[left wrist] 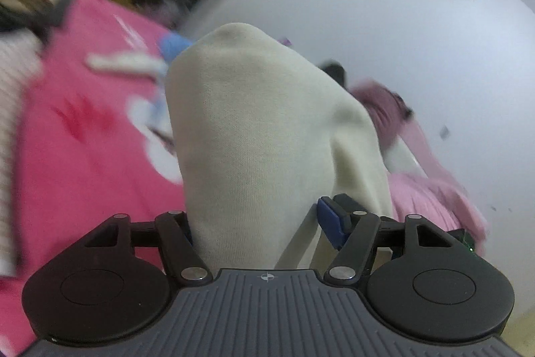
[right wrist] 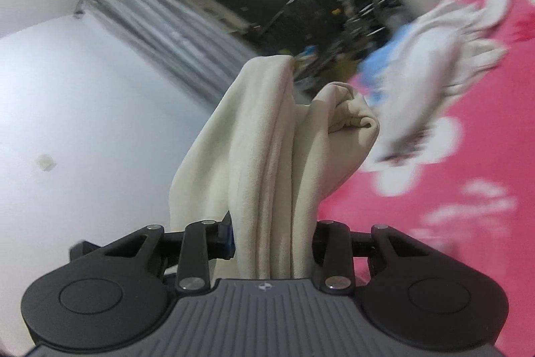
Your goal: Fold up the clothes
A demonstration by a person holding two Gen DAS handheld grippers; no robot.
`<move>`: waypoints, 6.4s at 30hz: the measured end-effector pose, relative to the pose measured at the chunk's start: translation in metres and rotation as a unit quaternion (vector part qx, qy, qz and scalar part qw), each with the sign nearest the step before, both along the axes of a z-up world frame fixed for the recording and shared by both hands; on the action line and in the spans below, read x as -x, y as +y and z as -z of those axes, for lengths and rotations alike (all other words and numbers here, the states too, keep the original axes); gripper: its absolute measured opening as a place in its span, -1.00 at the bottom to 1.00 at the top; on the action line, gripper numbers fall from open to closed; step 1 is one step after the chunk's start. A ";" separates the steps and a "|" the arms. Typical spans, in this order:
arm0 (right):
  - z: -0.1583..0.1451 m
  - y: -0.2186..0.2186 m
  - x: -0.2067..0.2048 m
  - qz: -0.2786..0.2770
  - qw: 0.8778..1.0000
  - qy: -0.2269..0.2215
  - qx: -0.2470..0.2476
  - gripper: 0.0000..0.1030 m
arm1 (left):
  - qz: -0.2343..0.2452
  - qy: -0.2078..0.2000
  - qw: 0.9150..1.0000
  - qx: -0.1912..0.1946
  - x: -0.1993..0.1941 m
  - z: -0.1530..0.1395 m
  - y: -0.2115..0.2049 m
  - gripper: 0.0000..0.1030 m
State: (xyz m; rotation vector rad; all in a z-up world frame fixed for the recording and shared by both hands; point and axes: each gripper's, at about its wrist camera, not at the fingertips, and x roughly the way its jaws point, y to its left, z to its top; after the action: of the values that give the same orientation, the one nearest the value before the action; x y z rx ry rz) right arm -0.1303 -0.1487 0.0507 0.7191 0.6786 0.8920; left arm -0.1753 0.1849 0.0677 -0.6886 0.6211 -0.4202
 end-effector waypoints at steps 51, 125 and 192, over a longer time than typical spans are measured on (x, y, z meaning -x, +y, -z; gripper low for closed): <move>0.100 0.294 -0.088 -0.128 0.990 0.064 0.011 0.18 | -0.290 0.082 0.953 -0.042 -0.013 0.076 0.295 0.53; 0.080 0.269 0.036 -0.196 0.941 -0.218 0.171 -0.26 | -0.148 -0.045 0.892 -0.425 -0.006 -0.005 0.121 0.38; -0.031 0.133 0.164 -0.078 0.888 -0.220 0.396 1.00 | -0.384 0.104 0.851 -0.342 0.157 -0.025 -0.033 0.99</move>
State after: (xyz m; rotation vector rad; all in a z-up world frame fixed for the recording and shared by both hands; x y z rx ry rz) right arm -0.2939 -0.0153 0.0815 -0.2731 0.6192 0.7900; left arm -0.3327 0.1518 0.0931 -0.2419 0.5911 0.6206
